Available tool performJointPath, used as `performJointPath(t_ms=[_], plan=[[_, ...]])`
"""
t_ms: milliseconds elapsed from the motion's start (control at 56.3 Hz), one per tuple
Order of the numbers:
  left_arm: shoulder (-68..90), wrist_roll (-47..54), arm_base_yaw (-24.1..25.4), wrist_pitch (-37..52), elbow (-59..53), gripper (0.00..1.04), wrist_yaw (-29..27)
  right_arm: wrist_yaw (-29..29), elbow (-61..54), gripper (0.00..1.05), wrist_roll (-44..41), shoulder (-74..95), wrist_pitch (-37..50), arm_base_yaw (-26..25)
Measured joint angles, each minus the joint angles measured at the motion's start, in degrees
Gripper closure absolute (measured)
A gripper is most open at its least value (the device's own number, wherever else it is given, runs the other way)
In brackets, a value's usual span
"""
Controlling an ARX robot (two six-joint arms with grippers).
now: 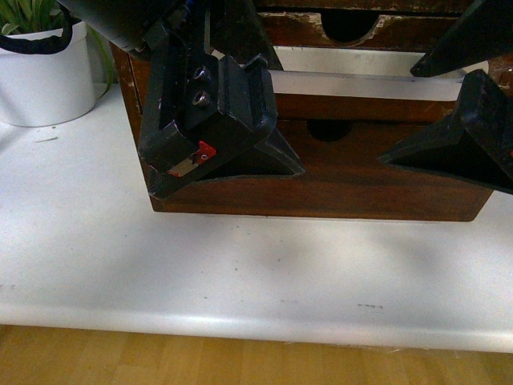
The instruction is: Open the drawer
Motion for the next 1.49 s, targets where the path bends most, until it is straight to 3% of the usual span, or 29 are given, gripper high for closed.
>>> performJointPath(t_ms=[320,639,1154,1492], plan=[[0.0,1.29,-0.11,-0.61,-0.17,0.06,-0.02,-0.7,0.0,0.09,0.13,1.44,-0.5,0.13],[-2.62,9.55,-0.66,-10.95,0.31,0.06,0.04,-2.99,0.5,0.09,-3.23,-1.4,-9.25,0.85],[-7.3,15.41,-1.95,-19.3,-1.77,0.06,-0.66,-3.39,-3.17,0.09,-4.35,-5.79,-12.55,4.07],[-8.87,15.26,-2.23,-15.69,-4.2,0.06,-1.66,-3.41,-3.74,0.09,-3.28,-7.32,-11.04,4.22]])
